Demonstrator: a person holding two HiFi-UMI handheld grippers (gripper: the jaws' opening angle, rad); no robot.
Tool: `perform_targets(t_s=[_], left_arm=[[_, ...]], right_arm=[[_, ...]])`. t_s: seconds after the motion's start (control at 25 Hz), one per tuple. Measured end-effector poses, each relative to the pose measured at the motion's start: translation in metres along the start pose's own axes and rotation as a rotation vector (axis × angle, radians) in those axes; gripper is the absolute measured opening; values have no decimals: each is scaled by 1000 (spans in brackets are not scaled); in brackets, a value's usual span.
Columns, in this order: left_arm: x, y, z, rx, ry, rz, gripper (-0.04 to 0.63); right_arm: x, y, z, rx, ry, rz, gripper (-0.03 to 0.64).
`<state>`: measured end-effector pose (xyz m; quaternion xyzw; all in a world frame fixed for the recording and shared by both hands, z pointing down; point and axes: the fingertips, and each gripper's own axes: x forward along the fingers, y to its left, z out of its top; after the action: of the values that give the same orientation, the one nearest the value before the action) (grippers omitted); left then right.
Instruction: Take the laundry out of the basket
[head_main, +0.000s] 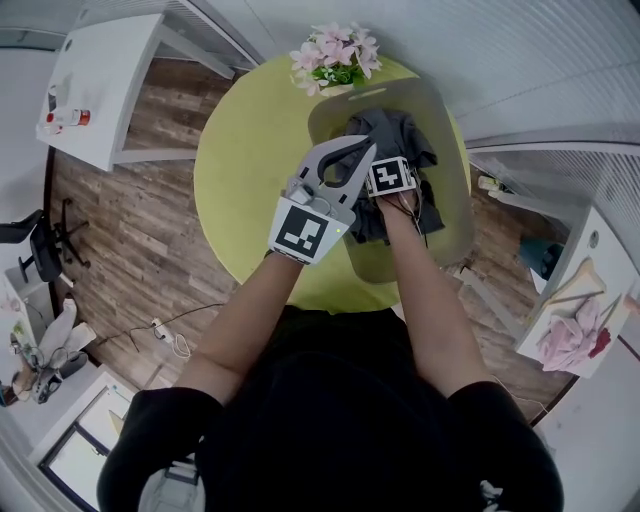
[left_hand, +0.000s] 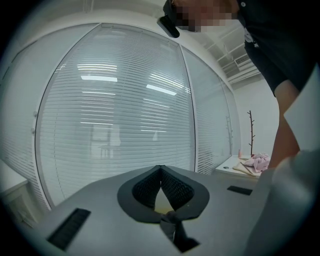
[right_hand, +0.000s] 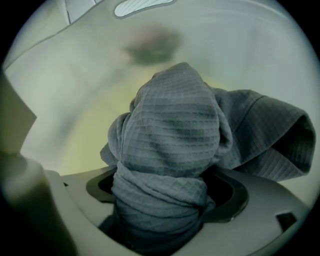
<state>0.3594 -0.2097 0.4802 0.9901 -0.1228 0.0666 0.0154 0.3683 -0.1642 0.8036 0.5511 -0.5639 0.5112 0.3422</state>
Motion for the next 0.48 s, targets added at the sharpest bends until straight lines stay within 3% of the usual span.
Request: perform_targets(t_s=[0.2,0.48], left_arm=[[-10,4,3,4,0,23,9],[-30,13,4,3,10,70,9]], right_arm=[[6,5,5,-41,-30,22,448],[-1,0,3,-75,-23,-30,413]])
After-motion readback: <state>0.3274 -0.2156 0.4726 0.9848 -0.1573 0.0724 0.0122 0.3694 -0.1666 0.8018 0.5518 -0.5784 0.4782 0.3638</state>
